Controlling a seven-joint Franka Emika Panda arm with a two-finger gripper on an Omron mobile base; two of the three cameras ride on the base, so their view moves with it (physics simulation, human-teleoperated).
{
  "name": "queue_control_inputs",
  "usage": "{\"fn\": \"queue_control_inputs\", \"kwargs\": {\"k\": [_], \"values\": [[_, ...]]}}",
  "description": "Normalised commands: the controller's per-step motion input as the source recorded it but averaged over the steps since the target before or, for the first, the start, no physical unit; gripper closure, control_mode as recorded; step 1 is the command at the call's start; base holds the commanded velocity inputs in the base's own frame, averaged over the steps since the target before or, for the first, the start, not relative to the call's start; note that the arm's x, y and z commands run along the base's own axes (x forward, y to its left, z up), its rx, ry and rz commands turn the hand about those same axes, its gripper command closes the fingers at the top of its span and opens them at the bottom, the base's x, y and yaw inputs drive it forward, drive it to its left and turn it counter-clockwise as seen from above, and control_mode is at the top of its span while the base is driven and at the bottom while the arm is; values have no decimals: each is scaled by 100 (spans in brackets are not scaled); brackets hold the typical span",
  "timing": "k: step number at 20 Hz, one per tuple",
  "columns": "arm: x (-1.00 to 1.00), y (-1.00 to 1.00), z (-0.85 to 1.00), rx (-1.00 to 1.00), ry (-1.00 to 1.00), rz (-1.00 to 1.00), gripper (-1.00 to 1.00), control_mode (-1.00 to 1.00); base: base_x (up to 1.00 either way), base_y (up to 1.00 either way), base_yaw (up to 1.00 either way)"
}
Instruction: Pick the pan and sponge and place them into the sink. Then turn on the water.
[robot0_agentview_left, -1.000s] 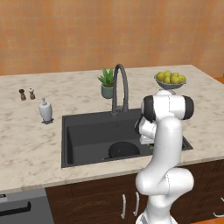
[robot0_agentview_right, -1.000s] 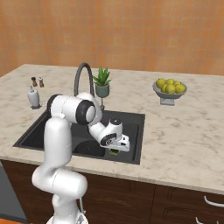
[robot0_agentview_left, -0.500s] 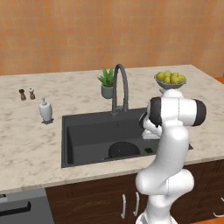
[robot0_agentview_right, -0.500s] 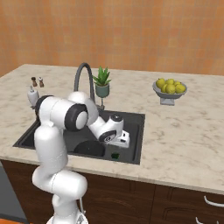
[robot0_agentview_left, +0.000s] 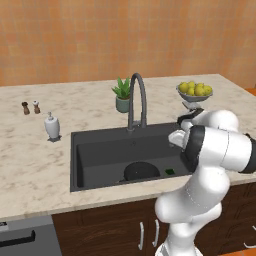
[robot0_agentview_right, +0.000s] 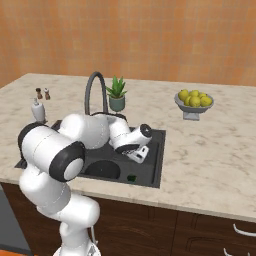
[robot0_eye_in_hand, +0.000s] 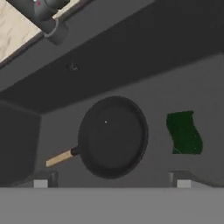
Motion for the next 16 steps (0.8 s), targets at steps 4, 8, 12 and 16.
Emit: {"fn": "queue_control_inputs", "kwargs": {"k": [4, 8, 12, 16], "values": [[1, 48, 100, 42, 2, -9, -100, -100, 0, 0, 0], [11, 54, 63, 35, 31, -12, -100, -100, 0, 0, 0], [32, 43, 35, 39, 49, -11, -100, -100, 0, 0, 0], [52, 0, 41, 47, 51, -12, -100, -100, 0, 0, 0]]}}
